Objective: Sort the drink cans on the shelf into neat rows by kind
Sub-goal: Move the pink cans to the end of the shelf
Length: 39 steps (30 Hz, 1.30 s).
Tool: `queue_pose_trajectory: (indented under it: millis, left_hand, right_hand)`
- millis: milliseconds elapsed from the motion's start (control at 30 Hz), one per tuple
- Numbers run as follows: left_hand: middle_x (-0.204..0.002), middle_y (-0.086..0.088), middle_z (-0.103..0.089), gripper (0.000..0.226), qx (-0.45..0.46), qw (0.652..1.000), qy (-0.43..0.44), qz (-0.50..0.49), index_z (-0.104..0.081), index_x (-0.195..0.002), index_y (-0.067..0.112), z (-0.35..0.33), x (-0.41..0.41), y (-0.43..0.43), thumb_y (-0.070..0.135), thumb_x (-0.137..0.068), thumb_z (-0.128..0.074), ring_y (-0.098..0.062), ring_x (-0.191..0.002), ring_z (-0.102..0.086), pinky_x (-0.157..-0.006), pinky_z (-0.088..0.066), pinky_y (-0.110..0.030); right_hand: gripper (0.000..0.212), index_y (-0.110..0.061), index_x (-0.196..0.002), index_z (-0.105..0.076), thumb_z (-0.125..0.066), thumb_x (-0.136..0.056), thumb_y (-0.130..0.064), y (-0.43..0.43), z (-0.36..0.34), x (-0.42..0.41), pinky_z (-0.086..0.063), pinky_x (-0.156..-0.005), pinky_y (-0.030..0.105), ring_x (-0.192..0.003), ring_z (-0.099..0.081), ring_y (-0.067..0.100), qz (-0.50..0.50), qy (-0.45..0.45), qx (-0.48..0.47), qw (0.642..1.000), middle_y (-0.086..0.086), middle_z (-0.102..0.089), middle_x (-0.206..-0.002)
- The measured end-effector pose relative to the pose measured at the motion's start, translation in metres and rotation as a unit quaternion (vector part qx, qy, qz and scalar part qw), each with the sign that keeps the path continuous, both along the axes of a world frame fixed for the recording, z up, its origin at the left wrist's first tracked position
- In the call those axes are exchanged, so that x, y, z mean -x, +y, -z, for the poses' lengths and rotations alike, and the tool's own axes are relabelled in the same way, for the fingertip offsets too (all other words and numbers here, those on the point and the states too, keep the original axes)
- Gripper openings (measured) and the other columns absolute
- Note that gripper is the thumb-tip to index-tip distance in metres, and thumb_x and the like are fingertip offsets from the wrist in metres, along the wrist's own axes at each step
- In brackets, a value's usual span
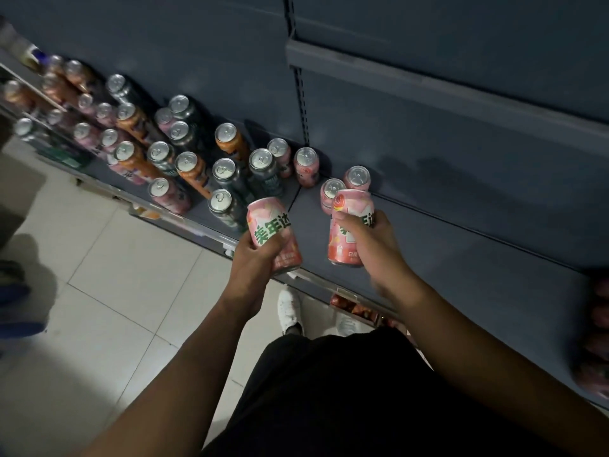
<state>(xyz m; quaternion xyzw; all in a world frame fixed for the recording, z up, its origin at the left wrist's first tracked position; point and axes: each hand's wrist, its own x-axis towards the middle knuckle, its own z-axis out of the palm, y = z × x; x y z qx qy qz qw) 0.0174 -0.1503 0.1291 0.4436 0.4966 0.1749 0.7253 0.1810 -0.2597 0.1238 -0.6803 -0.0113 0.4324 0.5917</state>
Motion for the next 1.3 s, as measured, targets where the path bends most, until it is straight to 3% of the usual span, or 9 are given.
queue_pose_trajectory:
  millis: [67,200,300,400,567,733,933,1133,1300]
  left_hand:
    - [-0.093,-0.003,-0.075,0.053,-0.016,1.000,-0.002,0.008,-0.062,-0.116,0.010,-0.011,0.002,-0.010,0.027,-0.073,-0.086,-0.018,-0.081,-0.073,-0.066,-0.059,-0.033]
    - [-0.095,-0.003,-0.075,0.049,-0.037,0.999,-0.014,0.035,-0.061,-0.120,0.010,-0.034,0.008,-0.026,0.030,-0.077,-0.071,-0.020,-0.083,-0.073,-0.070,-0.060,-0.038]
    - [-0.089,-0.001,-0.078,0.029,-0.028,0.998,-0.035,0.048,-0.062,-0.113,0.013,-0.048,0.012,-0.034,0.029,-0.091,-0.071,-0.022,-0.082,-0.074,-0.073,-0.061,-0.037]
    - [-0.092,-0.001,-0.079,0.040,-0.021,0.996,-0.050,0.076,-0.063,-0.112,0.017,-0.061,0.018,-0.043,0.038,-0.080,-0.069,-0.019,-0.083,-0.076,-0.075,-0.061,-0.036]
    - [-0.093,0.001,-0.080,0.016,-0.024,0.992,-0.048,0.113,-0.064,-0.106,0.023,-0.062,0.030,-0.058,0.025,-0.092,-0.070,-0.015,-0.081,-0.076,-0.079,-0.059,-0.038]
    - [-0.106,0.000,-0.078,0.058,-0.021,0.987,-0.055,0.148,-0.063,-0.123,0.025,-0.065,0.037,-0.081,0.047,-0.074,-0.083,-0.021,-0.095,-0.076,-0.088,-0.059,-0.044]
    - [-0.106,-0.004,-0.077,0.059,-0.015,0.983,-0.061,0.173,-0.058,-0.127,0.021,-0.071,0.031,-0.110,0.047,-0.077,-0.075,-0.022,-0.093,-0.075,-0.086,-0.059,-0.043]
    - [-0.101,-0.003,-0.078,0.041,-0.025,0.975,-0.054,0.216,-0.062,-0.124,0.023,-0.075,0.003,-0.139,0.046,-0.091,-0.066,-0.018,-0.086,-0.076,-0.077,-0.059,-0.037]
    - [-0.094,0.009,-0.079,0.044,-0.052,0.952,-0.081,0.289,-0.062,-0.110,0.028,-0.080,-0.028,-0.171,0.050,-0.073,-0.071,-0.008,-0.088,-0.075,-0.076,-0.058,-0.029]
  right_hand:
    - [0.039,-0.014,-0.117,-0.057,-0.079,-0.086,-0.024,-0.007,-0.009,0.004,-0.059,-0.064,0.030,-0.083,-0.072,0.016,0.008,-0.010,-0.012,1.000,0.007,-0.072,-0.103]
    - [0.028,-0.021,-0.103,-0.054,-0.078,-0.088,-0.022,-0.025,-0.025,0.013,-0.054,-0.054,0.018,-0.072,-0.068,0.006,0.026,-0.034,-0.032,0.999,0.000,-0.068,-0.094]
    - [0.027,-0.016,-0.108,-0.059,-0.077,-0.089,-0.024,-0.040,-0.036,0.022,-0.050,-0.050,0.015,-0.065,-0.067,0.000,0.058,-0.049,-0.042,0.996,-0.002,-0.068,-0.090]
    - [0.027,-0.015,-0.112,-0.066,-0.076,-0.090,-0.027,-0.054,-0.047,0.035,-0.054,-0.055,0.020,-0.073,-0.071,0.006,0.095,-0.067,-0.053,0.992,0.000,-0.073,-0.091]
    - [0.046,-0.016,-0.122,-0.060,-0.079,-0.086,-0.036,-0.082,-0.059,0.059,-0.060,-0.062,0.033,-0.093,-0.072,0.022,0.188,-0.048,-0.052,0.980,0.010,-0.072,-0.111]
    - [0.044,-0.022,-0.126,-0.054,-0.073,-0.091,-0.041,-0.119,-0.077,0.081,-0.058,-0.057,0.028,-0.096,-0.072,0.021,0.250,-0.042,-0.052,0.966,0.003,-0.069,-0.111]
    - [0.025,-0.018,-0.117,-0.059,-0.065,-0.093,-0.017,-0.165,-0.086,0.090,-0.061,-0.089,0.050,-0.095,-0.073,0.027,0.261,-0.042,-0.077,0.961,0.010,-0.072,-0.109]
    - [0.036,-0.015,-0.122,-0.060,-0.074,-0.089,-0.020,-0.203,-0.094,0.082,-0.058,-0.061,0.026,-0.089,-0.072,0.021,0.294,-0.108,-0.049,0.948,0.010,-0.072,-0.108]
    - [0.041,-0.014,-0.127,-0.057,-0.073,-0.089,-0.015,-0.239,-0.088,0.065,-0.056,-0.058,0.026,-0.085,-0.068,0.018,0.320,-0.131,-0.055,0.937,0.007,-0.068,-0.107]
